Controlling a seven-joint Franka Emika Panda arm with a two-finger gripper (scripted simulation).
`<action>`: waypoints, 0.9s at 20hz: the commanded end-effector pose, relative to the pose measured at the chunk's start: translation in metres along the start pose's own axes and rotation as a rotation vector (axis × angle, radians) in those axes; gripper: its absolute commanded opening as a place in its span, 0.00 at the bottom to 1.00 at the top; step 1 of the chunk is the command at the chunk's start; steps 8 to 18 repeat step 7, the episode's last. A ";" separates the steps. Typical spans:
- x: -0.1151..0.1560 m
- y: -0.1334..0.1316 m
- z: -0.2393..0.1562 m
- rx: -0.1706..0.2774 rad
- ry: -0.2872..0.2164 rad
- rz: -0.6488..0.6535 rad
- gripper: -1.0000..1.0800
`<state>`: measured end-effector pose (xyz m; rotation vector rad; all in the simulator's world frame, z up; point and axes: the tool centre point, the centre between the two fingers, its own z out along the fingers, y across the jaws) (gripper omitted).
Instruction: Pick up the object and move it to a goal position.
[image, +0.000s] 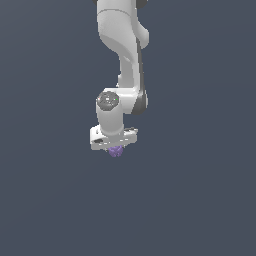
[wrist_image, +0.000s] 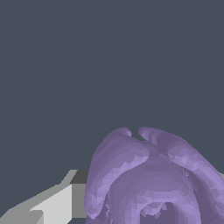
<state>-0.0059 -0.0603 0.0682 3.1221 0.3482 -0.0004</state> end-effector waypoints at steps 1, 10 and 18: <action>-0.009 0.008 -0.002 0.000 0.000 -0.001 0.00; -0.016 0.016 -0.005 0.000 0.000 -0.001 0.00; -0.016 0.016 -0.005 0.000 0.000 -0.001 0.00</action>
